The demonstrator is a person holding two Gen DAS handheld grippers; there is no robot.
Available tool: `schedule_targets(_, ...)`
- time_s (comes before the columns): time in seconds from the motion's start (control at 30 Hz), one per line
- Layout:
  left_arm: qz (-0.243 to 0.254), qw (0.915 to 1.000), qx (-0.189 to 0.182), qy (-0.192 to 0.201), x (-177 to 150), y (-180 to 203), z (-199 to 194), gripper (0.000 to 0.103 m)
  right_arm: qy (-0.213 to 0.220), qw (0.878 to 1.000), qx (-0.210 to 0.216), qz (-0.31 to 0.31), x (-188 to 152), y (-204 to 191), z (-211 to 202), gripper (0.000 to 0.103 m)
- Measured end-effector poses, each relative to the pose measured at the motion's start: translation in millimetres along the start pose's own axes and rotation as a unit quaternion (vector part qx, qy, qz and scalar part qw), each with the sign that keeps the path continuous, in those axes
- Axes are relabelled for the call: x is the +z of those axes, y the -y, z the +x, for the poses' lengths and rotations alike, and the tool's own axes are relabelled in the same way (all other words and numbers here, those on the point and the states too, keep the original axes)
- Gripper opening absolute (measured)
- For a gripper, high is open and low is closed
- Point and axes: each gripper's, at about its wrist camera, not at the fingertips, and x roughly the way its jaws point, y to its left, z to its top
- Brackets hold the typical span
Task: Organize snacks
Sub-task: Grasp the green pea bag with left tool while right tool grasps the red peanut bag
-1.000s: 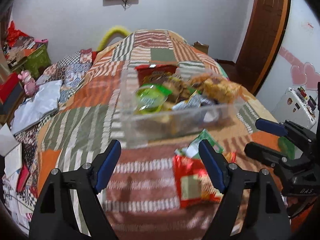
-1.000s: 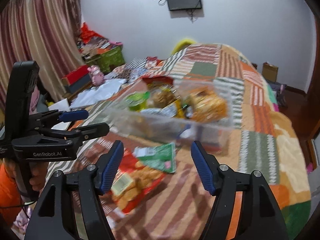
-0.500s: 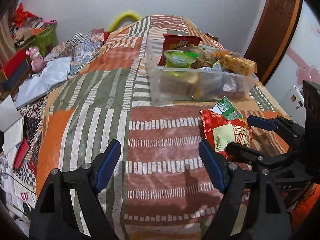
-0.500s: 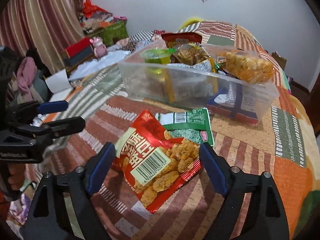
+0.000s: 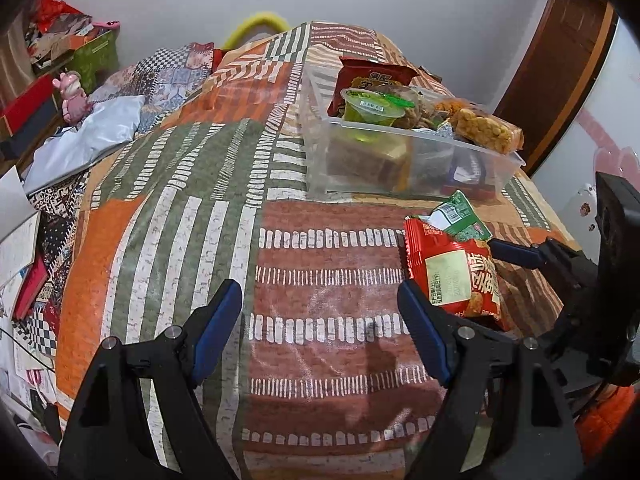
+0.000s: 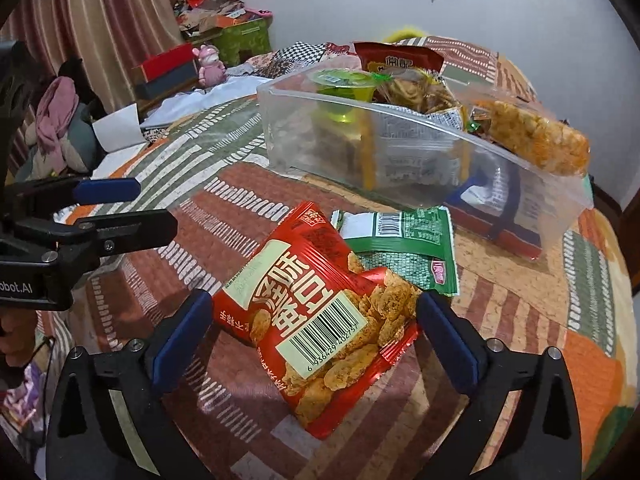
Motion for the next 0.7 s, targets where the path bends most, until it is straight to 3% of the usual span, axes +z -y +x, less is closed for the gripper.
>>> schedule_targets(0.1,-0.002,1.0,0.004,-0.001,0,0,-1,0.08,0.006,1.0,0.02,0.017,-2,6,-3,0.086)
schedule_targets(0.17,-0.001,1.0,0.006,-0.001,1,0,-1,0.08,0.011,0.999,0.029,0.031,-3,9,-6,0.068)
schedule_targets(0.27,0.003,1.0,0.009,0.0,2,5,-1,0.08,0.016,0.997,0.05,0.054,-6,17,-11,0.063)
schedule_targets(0.47,0.016,0.9998,0.01,0.002,6,19,0,0.08,0.035,0.996,0.044,0.063,-19,22,-28,0.059)
schedule_targets(0.7,0.038,0.9991,-0.009,-0.013,16,50,18,0.08,0.061,0.991,0.024,0.115,-34,61,-55,0.059)
